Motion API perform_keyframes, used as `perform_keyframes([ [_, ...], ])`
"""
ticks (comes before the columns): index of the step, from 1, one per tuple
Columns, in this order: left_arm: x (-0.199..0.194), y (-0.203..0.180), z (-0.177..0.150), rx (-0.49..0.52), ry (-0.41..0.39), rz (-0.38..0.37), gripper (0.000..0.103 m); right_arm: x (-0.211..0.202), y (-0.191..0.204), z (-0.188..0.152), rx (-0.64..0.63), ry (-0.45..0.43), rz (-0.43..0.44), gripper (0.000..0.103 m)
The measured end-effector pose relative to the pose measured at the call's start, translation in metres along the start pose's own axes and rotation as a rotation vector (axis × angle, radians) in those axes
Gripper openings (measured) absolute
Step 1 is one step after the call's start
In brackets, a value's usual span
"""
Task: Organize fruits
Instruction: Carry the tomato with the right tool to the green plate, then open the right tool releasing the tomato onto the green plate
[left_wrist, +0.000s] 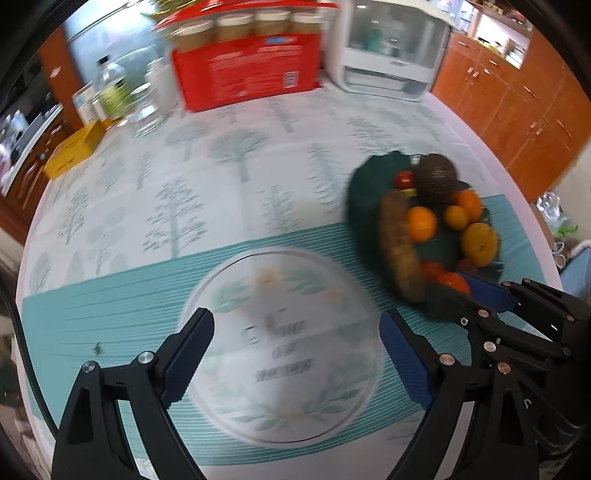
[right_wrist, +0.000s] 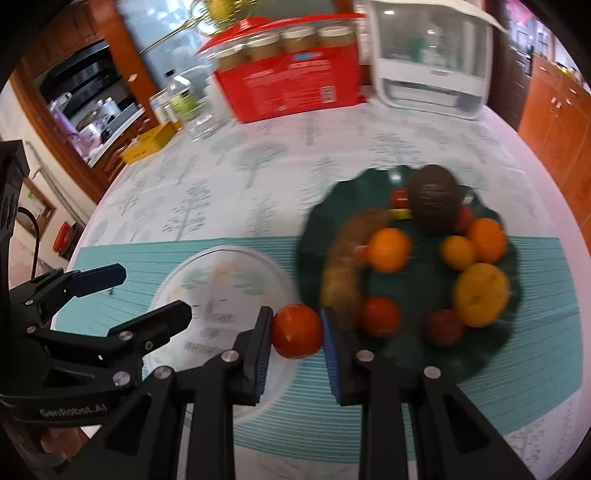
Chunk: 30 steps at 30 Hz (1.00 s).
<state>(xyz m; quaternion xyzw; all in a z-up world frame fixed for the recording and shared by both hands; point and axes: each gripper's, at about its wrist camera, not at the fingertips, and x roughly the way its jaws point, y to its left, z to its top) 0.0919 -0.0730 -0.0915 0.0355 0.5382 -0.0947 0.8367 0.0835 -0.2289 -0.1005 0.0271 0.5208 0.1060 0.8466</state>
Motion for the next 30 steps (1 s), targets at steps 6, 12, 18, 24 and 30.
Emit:
perform_keyframes([
  [6, 0.005, -0.043, 0.017, 0.039, -0.008, -0.021, 0.093, -0.012, -0.044, 0.011, 0.031, -0.017, -0.028, 0.026],
  [12, 0.011, -0.066, 0.037, 0.033, -0.026, -0.016, 0.095, -0.013, -0.07, 0.028, 0.028, -0.029, -0.04, 0.026],
  [18, 0.019, -0.067, 0.049, -0.001, -0.033, 0.009, 0.098, -0.004, -0.082, 0.041, 0.013, -0.022, -0.042, 0.026],
  [24, 0.026, -0.061, 0.05, -0.021, -0.025, 0.027, 0.098, 0.011, -0.083, 0.05, -0.003, -0.004, -0.055, 0.027],
  [30, 0.031, -0.054, 0.046, -0.037, -0.014, 0.035, 0.099, 0.022, -0.081, 0.051, -0.004, 0.016, -0.055, 0.041],
])
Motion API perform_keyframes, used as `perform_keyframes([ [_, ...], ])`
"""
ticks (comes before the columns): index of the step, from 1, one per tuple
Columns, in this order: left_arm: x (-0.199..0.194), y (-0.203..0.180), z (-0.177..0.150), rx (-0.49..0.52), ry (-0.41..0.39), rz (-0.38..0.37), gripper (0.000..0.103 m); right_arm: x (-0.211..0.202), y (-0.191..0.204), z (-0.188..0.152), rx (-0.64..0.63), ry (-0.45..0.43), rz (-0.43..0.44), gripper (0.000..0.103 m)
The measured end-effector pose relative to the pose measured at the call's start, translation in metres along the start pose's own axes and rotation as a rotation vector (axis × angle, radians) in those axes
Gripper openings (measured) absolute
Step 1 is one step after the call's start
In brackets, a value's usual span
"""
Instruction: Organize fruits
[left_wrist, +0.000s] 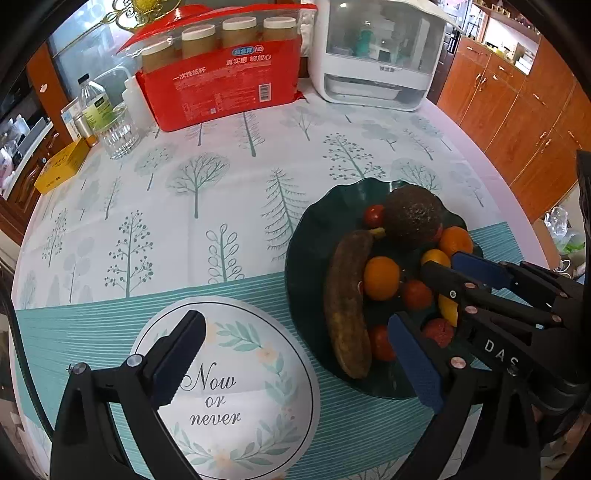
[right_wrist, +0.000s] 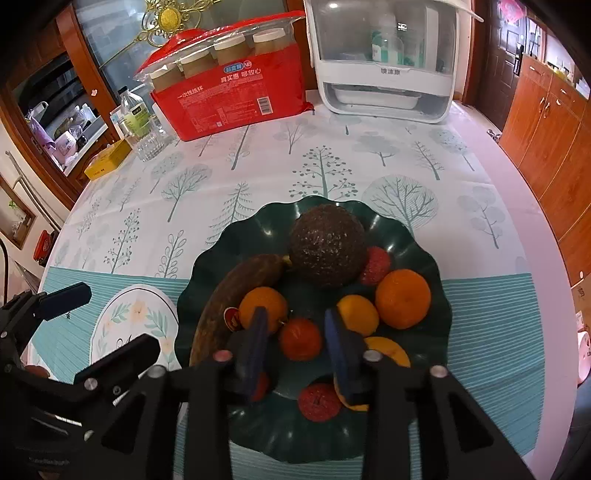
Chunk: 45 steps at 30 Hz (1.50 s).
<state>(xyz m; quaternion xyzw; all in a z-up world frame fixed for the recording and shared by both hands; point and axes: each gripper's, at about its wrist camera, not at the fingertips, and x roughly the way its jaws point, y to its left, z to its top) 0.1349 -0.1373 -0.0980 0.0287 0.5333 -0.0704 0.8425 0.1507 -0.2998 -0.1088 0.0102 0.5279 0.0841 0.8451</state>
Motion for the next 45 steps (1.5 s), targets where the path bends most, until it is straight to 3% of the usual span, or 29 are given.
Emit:
perform_keyframes([
  [26, -0.024, 0.019, -0.029, -0.02, -0.005, 0.0, 0.099, -0.019, 0.021, -0.022, 0.029, -0.025, -0.009, 0.044],
  [45, -0.104, 0.024, -0.089, -0.068, -0.027, 0.053, 0.099, -0.103, 0.053, -0.072, 0.023, -0.019, 0.013, 0.044],
])
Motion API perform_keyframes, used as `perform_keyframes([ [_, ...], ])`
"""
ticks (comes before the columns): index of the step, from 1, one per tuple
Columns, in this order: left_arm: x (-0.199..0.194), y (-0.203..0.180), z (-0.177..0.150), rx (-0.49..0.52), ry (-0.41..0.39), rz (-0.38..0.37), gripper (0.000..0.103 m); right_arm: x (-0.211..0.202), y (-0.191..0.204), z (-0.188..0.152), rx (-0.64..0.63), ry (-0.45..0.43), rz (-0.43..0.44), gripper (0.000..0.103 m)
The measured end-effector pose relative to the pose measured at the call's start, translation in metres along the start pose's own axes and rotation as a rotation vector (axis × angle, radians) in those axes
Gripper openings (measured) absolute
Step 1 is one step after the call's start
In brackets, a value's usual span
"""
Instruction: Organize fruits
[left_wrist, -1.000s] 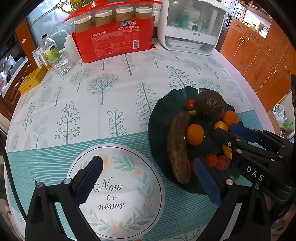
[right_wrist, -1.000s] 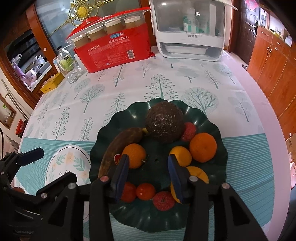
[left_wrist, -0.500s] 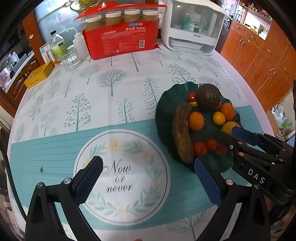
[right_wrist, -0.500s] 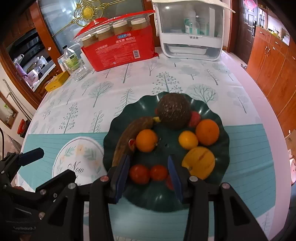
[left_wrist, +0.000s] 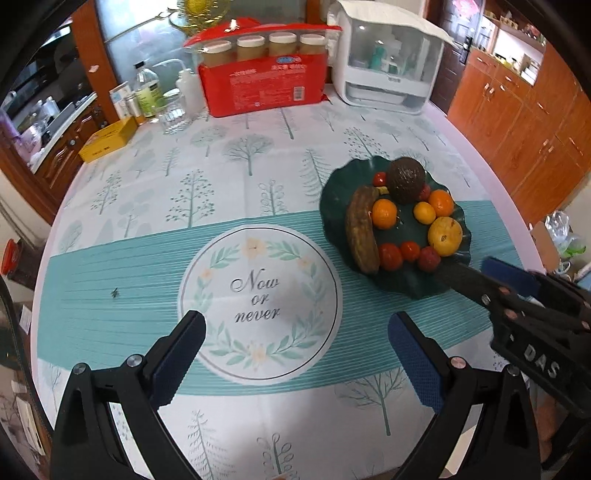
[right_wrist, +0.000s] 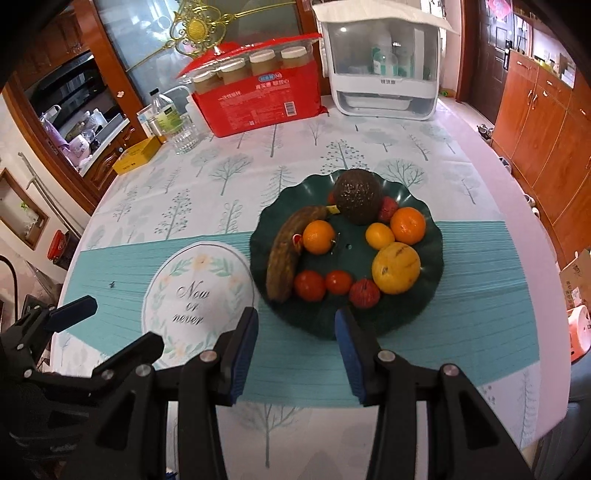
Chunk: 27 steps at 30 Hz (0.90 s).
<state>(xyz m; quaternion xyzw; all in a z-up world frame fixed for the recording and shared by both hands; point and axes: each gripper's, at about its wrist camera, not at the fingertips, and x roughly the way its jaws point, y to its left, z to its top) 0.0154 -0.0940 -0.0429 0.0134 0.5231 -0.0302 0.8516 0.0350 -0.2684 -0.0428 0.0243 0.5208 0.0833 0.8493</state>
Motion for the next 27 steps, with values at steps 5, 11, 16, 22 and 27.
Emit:
perform_keyframes([
  [5, -0.019, 0.009, -0.001, -0.064, -0.038, 0.017, 0.099, -0.019, 0.01, -0.008, -0.016, -0.019, -0.023, 0.044],
  [11, -0.03, 0.005, -0.003, -0.069, -0.061, 0.022, 0.099, -0.033, 0.015, -0.012, -0.032, -0.04, -0.044, 0.044],
  [16, -0.037, 0.002, -0.001, -0.074, -0.087, 0.039, 0.099, -0.039, 0.014, -0.012, -0.021, -0.048, -0.047, 0.044],
  [22, -0.042, -0.002, 0.0, -0.075, -0.103, 0.053, 0.099, -0.043, 0.013, -0.009, -0.021, -0.061, -0.059, 0.044],
  [27, -0.044, -0.002, 0.001, -0.084, -0.112, 0.063, 0.099, -0.044, 0.014, -0.005, -0.03, -0.071, -0.062, 0.044],
])
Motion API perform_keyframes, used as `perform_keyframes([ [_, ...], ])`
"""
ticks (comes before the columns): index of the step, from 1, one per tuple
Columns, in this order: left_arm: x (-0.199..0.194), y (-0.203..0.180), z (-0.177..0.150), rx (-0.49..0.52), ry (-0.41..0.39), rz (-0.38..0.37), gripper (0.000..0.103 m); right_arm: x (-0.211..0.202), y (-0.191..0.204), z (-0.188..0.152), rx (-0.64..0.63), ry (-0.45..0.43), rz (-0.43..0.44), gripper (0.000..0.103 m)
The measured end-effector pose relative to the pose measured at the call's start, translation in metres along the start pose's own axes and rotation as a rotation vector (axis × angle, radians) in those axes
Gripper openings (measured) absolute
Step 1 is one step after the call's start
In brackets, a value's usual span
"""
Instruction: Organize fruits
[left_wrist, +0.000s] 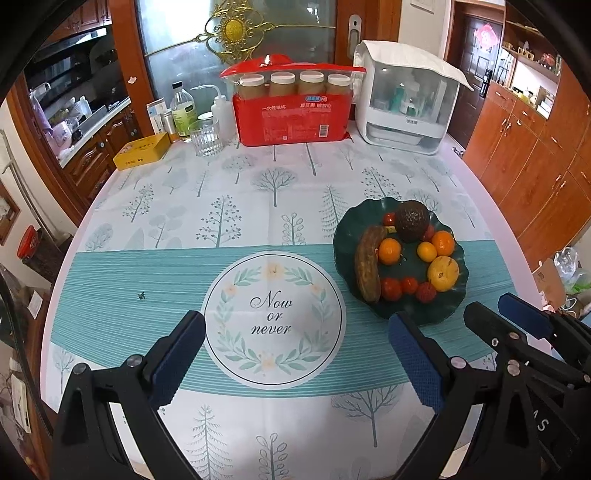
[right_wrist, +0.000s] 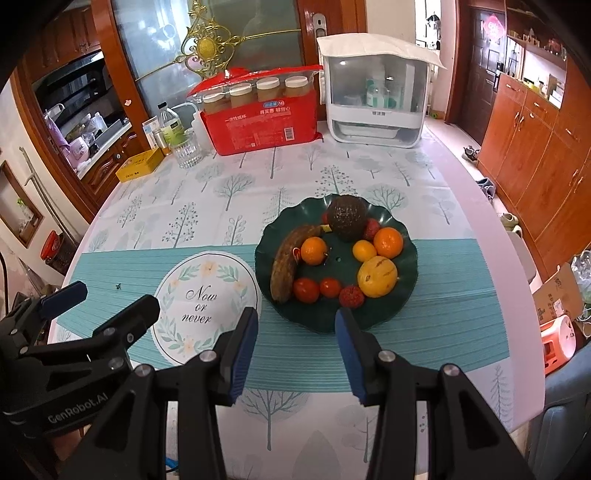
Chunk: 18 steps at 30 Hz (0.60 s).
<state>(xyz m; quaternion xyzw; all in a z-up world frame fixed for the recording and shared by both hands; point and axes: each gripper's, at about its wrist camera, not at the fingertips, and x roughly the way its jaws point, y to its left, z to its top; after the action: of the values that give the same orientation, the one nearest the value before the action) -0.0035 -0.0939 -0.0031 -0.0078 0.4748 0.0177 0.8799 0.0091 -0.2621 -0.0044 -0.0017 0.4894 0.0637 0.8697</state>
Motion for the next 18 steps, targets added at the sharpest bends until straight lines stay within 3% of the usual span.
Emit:
perform_keyframes([
  [18, 0.003, 0.0037, 0.0036, -0.014, 0.007, 0.015, 0.099, 0.001, 0.0016, 0.0047, -0.013, -0.008, 0.007, 0.044],
])
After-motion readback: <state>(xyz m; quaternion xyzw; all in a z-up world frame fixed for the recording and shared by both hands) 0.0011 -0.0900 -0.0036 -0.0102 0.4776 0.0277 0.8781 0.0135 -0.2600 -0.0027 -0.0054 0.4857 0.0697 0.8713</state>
